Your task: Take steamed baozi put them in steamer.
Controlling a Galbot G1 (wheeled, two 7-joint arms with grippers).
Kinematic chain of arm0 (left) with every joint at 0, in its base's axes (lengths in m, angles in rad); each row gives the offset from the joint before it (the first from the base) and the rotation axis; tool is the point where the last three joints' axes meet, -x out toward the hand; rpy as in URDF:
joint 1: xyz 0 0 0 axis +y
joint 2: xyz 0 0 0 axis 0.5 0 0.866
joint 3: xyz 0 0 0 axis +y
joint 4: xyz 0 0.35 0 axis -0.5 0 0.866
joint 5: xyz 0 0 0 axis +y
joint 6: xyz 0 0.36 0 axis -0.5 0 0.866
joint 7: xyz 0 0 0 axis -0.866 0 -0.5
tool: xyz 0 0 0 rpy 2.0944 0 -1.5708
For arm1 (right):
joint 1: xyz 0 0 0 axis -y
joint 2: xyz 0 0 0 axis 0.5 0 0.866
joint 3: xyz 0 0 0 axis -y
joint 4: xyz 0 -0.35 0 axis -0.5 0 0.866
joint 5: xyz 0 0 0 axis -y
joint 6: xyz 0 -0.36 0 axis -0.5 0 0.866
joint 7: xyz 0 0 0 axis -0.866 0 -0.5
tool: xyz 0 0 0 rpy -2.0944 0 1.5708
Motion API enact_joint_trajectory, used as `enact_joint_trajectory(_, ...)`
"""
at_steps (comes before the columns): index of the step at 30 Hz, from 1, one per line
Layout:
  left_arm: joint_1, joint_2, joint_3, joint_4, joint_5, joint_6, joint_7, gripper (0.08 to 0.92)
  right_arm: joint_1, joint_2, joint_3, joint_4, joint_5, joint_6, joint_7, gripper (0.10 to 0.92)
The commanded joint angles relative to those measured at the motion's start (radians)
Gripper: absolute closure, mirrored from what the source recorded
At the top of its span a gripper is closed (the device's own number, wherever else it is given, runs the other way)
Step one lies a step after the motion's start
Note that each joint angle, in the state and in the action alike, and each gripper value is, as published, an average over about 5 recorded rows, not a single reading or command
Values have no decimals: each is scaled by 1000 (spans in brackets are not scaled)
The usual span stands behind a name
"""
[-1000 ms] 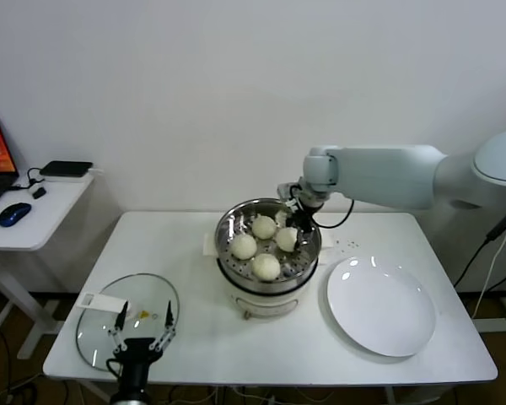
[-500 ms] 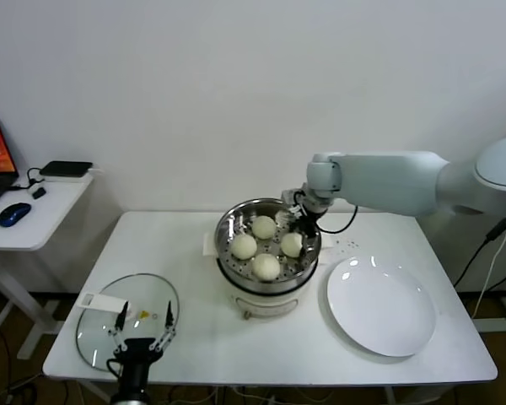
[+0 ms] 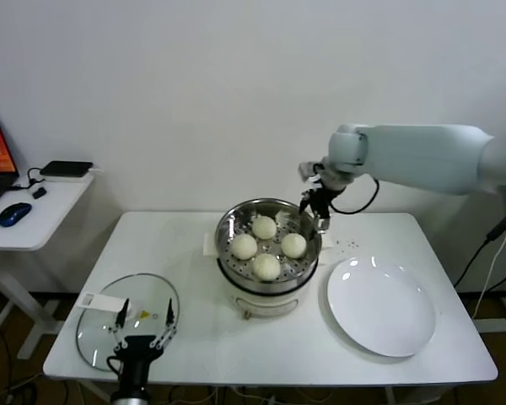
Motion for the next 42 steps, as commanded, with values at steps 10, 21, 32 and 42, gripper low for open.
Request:
enact_joint_trajectory(10,-19,-14,28,18,23,18,3,177,-995,-764,1182,589,-23,-68,1103,203)
enact_joint_trajectory(21,-18,-21,9,29,26,4,7,177,-2033,-667,2174,673,-98,350,1000,203)
enact_joint_trajectory(32,-8,-28,14,9,37,1,0,177,-2516,-199,2491,744,-321,484,915,203)
enact_joint_trajectory(42,-2,-24,13,-1,34,3,-4,177,-2646,81,2494,736,-402,604,897,203)
